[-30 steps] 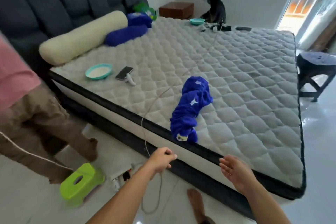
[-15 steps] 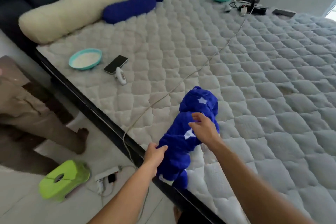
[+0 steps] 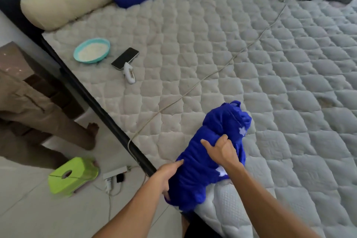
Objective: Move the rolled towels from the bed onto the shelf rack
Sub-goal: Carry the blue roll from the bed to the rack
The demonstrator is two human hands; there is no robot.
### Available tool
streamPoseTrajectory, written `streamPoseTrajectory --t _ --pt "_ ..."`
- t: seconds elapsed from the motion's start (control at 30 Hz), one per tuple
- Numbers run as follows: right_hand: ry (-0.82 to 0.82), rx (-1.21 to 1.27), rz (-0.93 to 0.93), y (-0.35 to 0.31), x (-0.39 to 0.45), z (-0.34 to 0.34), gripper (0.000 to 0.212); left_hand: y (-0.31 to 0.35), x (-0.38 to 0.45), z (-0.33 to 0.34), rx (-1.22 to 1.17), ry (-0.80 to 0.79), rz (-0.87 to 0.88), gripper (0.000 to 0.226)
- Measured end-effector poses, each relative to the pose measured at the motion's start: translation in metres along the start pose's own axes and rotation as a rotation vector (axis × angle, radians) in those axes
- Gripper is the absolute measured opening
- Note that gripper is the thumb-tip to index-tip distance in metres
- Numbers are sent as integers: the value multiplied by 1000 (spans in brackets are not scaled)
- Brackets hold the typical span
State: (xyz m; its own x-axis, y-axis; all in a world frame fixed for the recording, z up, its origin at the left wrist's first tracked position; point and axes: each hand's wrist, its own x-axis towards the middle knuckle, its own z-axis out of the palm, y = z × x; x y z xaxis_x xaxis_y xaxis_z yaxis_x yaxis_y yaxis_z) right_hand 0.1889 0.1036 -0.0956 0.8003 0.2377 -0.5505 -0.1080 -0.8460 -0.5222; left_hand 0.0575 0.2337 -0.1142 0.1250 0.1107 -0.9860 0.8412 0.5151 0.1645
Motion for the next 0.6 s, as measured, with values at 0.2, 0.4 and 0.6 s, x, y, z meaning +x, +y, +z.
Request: streamPoseTrajectory --t 0.2,0.4,0.6 --pt "8 36 135 15 6 -3 85 -17 -10 20 189 -111 156 58" --pt "102 263 104 22 -2 -10 29 -32 -23 15 164 -15 380 35" --pt "21 409 -40 -15 -60 28 22 -67 -61 -54 126 92 495 30"
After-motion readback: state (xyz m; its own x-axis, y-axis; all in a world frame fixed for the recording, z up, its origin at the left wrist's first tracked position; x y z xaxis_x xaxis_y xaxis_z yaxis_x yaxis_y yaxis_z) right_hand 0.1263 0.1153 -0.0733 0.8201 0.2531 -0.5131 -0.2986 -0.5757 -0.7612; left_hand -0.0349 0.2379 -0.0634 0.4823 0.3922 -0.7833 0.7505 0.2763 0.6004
